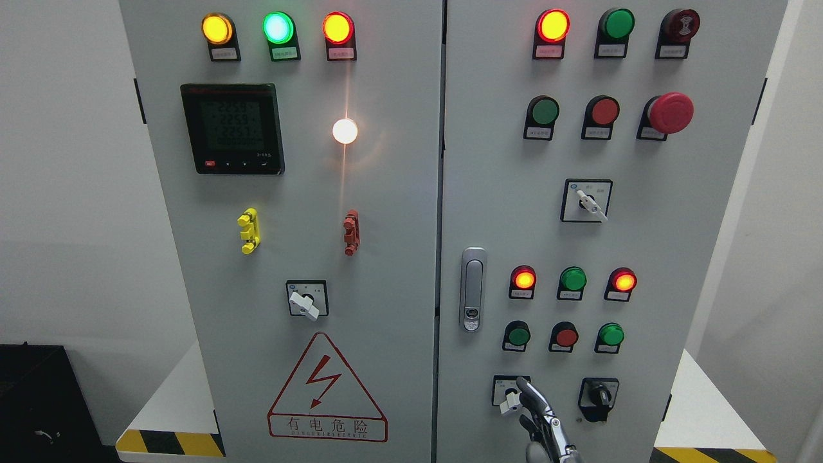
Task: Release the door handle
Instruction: 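Raise the right hand from the lower switch toward the silver door handle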
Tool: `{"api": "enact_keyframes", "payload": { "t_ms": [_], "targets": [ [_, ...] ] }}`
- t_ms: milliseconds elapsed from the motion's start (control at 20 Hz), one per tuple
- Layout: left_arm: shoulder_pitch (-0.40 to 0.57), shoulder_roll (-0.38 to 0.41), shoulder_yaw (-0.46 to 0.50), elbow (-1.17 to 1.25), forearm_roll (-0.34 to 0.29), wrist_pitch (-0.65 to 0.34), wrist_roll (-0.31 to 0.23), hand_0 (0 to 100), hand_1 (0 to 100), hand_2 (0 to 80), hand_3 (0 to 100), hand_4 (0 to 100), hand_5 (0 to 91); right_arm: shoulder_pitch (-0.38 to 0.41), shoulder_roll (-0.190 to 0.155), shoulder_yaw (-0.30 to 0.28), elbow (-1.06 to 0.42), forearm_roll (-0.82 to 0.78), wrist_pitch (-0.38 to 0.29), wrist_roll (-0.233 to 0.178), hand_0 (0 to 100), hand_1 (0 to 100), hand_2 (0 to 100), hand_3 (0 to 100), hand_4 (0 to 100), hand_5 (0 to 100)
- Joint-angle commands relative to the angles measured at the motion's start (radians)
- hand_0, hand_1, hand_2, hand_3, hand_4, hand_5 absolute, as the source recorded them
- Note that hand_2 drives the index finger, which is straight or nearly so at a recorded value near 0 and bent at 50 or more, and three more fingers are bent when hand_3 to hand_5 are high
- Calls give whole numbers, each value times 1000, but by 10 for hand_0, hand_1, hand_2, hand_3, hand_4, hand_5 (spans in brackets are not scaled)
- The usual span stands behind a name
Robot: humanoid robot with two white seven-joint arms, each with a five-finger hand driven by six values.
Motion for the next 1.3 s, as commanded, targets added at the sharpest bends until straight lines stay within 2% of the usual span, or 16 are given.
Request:
{"api": "enact_keyframes", "payload": {
  "t_ms": [0, 400, 500, 600, 650, 700, 750, 800, 950, 1050, 1250],
  "targets": [
    [17, 0, 0, 0, 1, -1, 0, 120, 556, 0, 0, 0, 0, -6, 0, -30, -1, -19, 9, 3, 460, 19, 0, 63, 125, 108],
    [17, 0, 0, 1, 1, -1, 0, 120, 556, 0, 0, 0, 0, -6, -1, -27, -1, -13, 12, 5, 439, 29, 0, 55, 117, 99],
    [17, 0, 0, 0, 1, -1, 0, 120, 556, 0, 0, 0, 0, -8, -4, -24, -1, -7, 32, 6, 427, 54, 0, 66, 174, 161],
    [17, 0, 0, 0, -1, -1, 0, 120, 556, 0, 0, 0, 0, -23, -4, -23, -1, 1, 52, 5, 412, 97, 0, 195, 331, 287],
    [17, 0, 0, 0, 1, -1, 0, 120, 556, 0, 0, 0, 0, -32, -4, -23, -1, 22, 55, 2, 401, 134, 0, 385, 487, 412],
    [17, -1, 0, 1, 1, -1, 0, 120, 556, 0, 0, 0, 0, -35, -3, -24, -1, 62, 61, 2, 393, 176, 0, 537, 588, 505],
    [17, 0, 0, 0, 1, -1, 0, 120, 556, 0, 0, 0, 0, -37, -3, -24, -1, 113, 66, 2, 397, 202, 0, 660, 688, 663],
    [17, 0, 0, 0, -1, -1, 0, 120, 556, 0, 0, 0, 0, -41, -3, -26, -1, 183, 67, 0, 417, 230, 0, 724, 758, 751],
    [17, 0, 0, 0, 1, -1, 0, 120, 556, 0, 0, 0, 0, -61, 2, -27, -1, 376, 73, -3, 463, 288, 0, 832, 877, 861],
    [17, 0, 0, 0, -1, -1, 0, 120, 556, 0, 0, 0, 0, -90, 3, -27, -1, 467, 73, -4, 485, 312, 0, 867, 922, 887],
    [17, 0, 0, 0, 1, -1, 0, 120, 556, 0, 0, 0, 0, -115, 3, -24, -1, 665, 73, -4, 505, 329, 0, 933, 952, 920]
  ]
}}
